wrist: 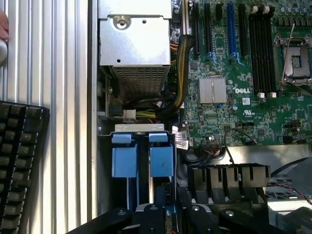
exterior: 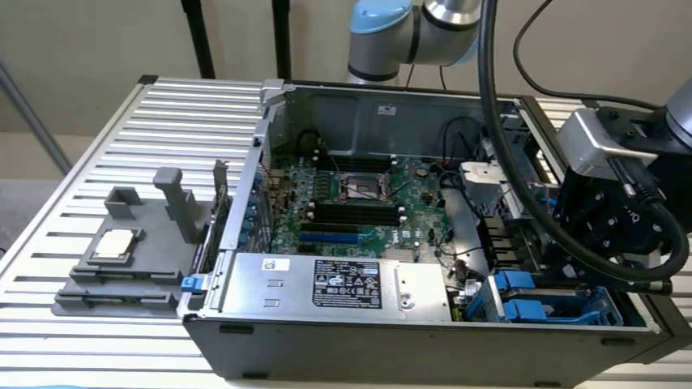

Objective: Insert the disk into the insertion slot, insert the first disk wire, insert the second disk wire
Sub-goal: 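Insert the second disk wire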

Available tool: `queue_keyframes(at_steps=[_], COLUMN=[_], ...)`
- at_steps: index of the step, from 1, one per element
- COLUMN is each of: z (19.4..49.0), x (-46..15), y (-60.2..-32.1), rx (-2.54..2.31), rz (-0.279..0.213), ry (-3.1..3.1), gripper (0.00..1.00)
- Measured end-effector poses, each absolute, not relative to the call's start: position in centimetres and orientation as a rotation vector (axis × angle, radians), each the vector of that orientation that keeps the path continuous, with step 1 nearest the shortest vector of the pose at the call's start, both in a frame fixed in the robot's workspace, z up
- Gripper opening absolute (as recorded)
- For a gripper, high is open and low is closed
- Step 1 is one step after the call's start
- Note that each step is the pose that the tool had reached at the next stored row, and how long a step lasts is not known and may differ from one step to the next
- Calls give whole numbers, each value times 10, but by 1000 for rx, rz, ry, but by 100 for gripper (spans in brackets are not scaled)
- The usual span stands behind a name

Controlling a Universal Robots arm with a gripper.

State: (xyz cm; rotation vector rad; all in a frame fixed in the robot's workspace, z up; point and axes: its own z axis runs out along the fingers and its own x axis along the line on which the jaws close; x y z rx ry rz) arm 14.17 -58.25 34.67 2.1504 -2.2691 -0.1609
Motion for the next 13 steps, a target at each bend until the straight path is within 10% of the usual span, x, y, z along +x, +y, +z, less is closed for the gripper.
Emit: queue_keyframes(at_steps=[13], z=[349], x=[119], y=[-583], rx=[2150], rz=[-161], ry=[-2269], gripper=[24])
